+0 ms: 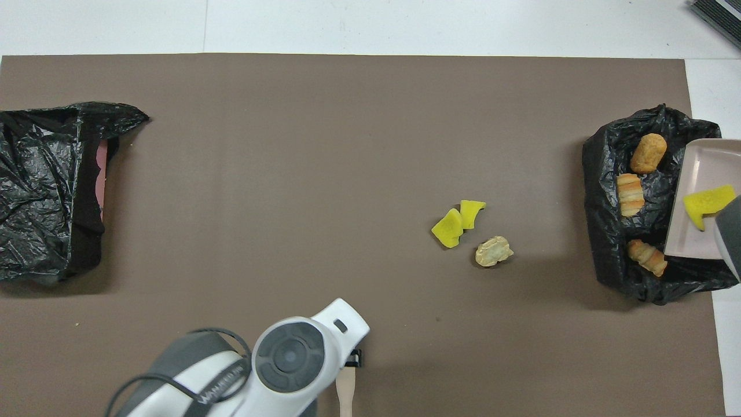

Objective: Sweep and dump trash in bin

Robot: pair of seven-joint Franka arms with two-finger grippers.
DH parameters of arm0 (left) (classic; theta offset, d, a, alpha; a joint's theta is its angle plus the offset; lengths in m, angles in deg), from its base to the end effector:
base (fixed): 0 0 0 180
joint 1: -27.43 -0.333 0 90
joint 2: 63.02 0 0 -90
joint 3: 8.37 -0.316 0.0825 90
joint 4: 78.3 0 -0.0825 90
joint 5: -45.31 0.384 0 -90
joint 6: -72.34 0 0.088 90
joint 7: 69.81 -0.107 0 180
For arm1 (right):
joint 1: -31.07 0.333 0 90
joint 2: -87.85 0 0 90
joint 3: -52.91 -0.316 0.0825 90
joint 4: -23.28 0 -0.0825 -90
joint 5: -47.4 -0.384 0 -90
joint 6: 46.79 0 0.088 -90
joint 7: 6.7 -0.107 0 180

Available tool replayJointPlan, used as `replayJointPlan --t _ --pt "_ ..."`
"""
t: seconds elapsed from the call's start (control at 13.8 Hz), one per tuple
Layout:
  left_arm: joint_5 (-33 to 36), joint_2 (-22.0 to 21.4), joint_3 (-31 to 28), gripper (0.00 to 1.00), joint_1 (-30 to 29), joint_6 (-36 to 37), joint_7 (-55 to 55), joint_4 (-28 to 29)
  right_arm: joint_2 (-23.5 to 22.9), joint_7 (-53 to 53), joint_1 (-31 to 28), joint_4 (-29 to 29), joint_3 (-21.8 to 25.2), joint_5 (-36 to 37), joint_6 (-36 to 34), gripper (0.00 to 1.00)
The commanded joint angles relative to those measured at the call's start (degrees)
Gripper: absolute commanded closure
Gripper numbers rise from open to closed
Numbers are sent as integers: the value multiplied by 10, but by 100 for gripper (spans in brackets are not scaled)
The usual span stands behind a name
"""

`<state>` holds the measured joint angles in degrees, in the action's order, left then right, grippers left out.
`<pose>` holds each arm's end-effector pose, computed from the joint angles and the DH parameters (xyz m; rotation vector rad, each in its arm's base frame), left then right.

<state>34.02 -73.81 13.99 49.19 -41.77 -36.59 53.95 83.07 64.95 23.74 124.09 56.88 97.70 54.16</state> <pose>0.3259 -0.3360 0.4049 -3.1216 0.1339 0.2694 0.5637 -0.1806 0.5348 1.9548 1.4379 -0.8100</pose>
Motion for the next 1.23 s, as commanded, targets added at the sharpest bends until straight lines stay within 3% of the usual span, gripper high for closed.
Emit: replayJointPlan --t 0.0,0.14,0.36,0.87,1.16 --pt "63 4 -79 0 -6 -1 -91 -36 21 -7 1 3 -9 33 -17 100" --pt "99 9 -123 0 -31 -1 -175 -73 42 15 20 5 -10 74 -17 100" --pt "116 27 -130 0 -91 7 -263 -156 45 8 28 7 -10 113 -17 100" --pt "116 87 -220 0 -95 124 -346 -389 49 7 52 5 -12 134 -30 100" --pt "112 99 -250 0 -110 206 -407 -461 48 3 53 -8 -16 120 -32 100"
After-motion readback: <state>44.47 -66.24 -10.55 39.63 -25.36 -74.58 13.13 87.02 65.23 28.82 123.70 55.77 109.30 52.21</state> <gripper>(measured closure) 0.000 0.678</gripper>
